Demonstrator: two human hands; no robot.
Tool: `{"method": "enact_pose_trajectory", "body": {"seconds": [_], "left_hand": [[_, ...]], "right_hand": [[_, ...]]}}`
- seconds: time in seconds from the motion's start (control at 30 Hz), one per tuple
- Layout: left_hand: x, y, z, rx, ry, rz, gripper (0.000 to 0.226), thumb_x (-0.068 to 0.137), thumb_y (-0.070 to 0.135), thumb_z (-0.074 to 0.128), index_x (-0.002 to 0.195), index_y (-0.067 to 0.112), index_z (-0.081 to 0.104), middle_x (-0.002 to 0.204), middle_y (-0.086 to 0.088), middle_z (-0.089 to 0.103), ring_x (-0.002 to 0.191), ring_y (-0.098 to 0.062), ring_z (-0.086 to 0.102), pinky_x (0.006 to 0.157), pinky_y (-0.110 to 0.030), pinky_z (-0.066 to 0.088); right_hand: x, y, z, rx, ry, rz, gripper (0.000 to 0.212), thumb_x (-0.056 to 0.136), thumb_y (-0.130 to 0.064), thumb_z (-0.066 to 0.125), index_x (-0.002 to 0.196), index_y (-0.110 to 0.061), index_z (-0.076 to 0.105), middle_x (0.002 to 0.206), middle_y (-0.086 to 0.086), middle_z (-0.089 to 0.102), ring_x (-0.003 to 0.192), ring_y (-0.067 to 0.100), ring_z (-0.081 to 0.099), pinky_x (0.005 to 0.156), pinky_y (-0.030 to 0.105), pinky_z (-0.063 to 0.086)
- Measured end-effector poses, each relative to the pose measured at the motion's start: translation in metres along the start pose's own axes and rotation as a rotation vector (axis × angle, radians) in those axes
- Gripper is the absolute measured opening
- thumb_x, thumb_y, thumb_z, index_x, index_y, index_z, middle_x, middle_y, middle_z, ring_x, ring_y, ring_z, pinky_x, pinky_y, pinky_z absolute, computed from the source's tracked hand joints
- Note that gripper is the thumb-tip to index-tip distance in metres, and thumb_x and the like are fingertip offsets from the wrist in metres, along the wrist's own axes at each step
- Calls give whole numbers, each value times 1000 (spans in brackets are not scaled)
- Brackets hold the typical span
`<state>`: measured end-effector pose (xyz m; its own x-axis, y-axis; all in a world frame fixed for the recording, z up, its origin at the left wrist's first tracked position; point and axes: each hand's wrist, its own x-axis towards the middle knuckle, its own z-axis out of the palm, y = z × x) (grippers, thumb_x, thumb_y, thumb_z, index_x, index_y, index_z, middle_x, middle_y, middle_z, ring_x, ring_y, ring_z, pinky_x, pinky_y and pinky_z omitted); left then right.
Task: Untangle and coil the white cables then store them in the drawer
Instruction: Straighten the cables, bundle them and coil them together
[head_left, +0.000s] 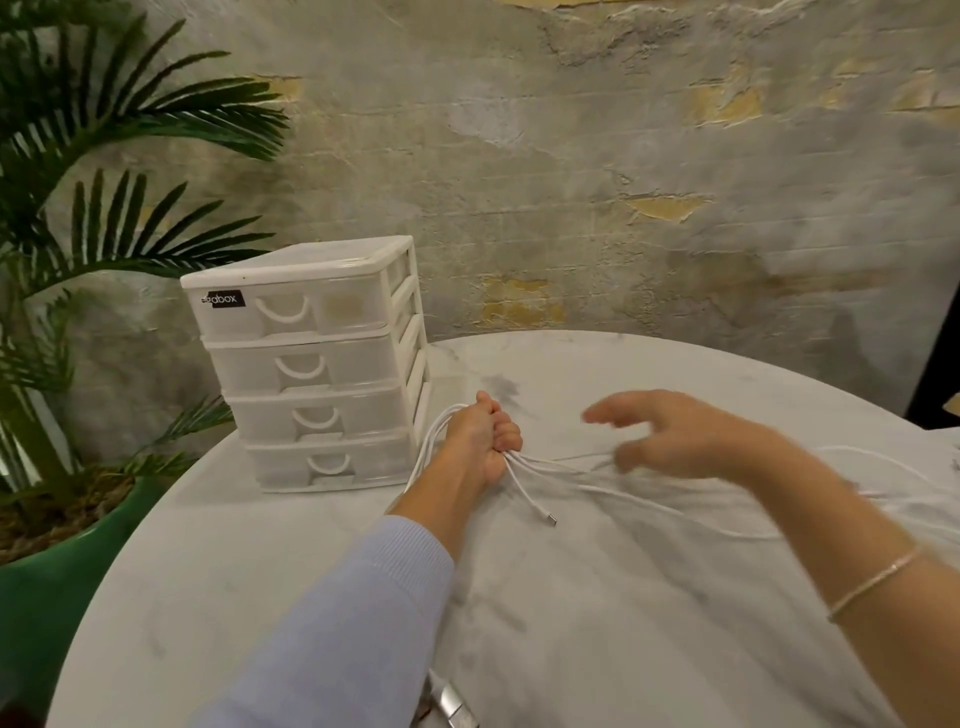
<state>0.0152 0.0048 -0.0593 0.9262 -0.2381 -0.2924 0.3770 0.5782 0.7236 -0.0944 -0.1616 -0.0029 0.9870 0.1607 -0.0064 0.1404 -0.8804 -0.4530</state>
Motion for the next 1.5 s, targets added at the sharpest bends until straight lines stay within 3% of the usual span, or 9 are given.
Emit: {"method": "enact_pose_trajectory", "body": {"seconds": [0.13,0.3,0.47,0.73,0.9,1.13,1.37,1.43,1.5], "left_hand": [[2,-1,0,-8,-5,3,46,104,34,23,62,15,28,30,5,20,20,-5,17,23,-14,11],[4,-2,-2,-5,-1,1,46,103,36,24,62,15,29,31,5,20,21,-5,17,24,-13,12],[8,-3,-1,41,56,40,46,103,38,27,63,16,29,31,7,20,22,-5,15,26,-10,10],[6,-8,-1,215,86,35,44,103,36,25,64,16,29,31,8,19,23,-5,15,27,-10,11],[13,-1,-7,115,90,25,44,104,36,25,65,16,28,30,7,19,21,-5,16,25,-10,10],[14,-4,-5,98,78,1,44,104,35,23,64,17,28,30,7,19,21,-5,16,25,-10,9],[18,-3,-8,113,85,17,44,104,35,23,64,17,27,30,7,18,21,-5,16,25,-10,10],[18,-3,-8,110,79,19,44,104,35,23,64,17,27,30,7,18,21,-5,16,25,-10,10],[18,-4,-8,108,73,21,44,104,36,23,64,17,26,30,7,19,21,-4,16,24,-10,10]], "right_hand": [[21,-30,63,-192,128,-49,31,92,-14,44,121,-20,57,115,3,64,110,23,56,85,30,44],[17,-36,78,-233,118,36,20,94,-15,39,104,-11,56,102,9,60,81,26,50,66,28,33],[5,-61,86,-155,86,26,38,101,-23,31,64,-16,33,68,-1,36,65,19,41,49,25,28],[-6,-70,69,-163,-119,-164,49,99,-33,39,54,-13,41,62,1,42,66,16,40,64,30,36],[-5,-58,54,-121,-260,24,32,92,-21,39,80,-8,65,66,4,62,47,13,47,50,19,41],[-7,11,-6,-124,143,188,29,86,-1,41,69,-22,51,77,6,62,32,13,49,46,26,46],[-32,65,-79,-307,637,454,10,68,-19,57,59,-20,62,81,16,62,84,37,58,77,39,50],[-36,54,-83,-421,466,497,16,76,-20,60,87,-25,70,102,13,63,104,38,55,92,46,46],[-33,33,-72,-520,186,516,47,86,-21,65,130,-28,51,137,7,48,125,32,43,102,41,37]]}}
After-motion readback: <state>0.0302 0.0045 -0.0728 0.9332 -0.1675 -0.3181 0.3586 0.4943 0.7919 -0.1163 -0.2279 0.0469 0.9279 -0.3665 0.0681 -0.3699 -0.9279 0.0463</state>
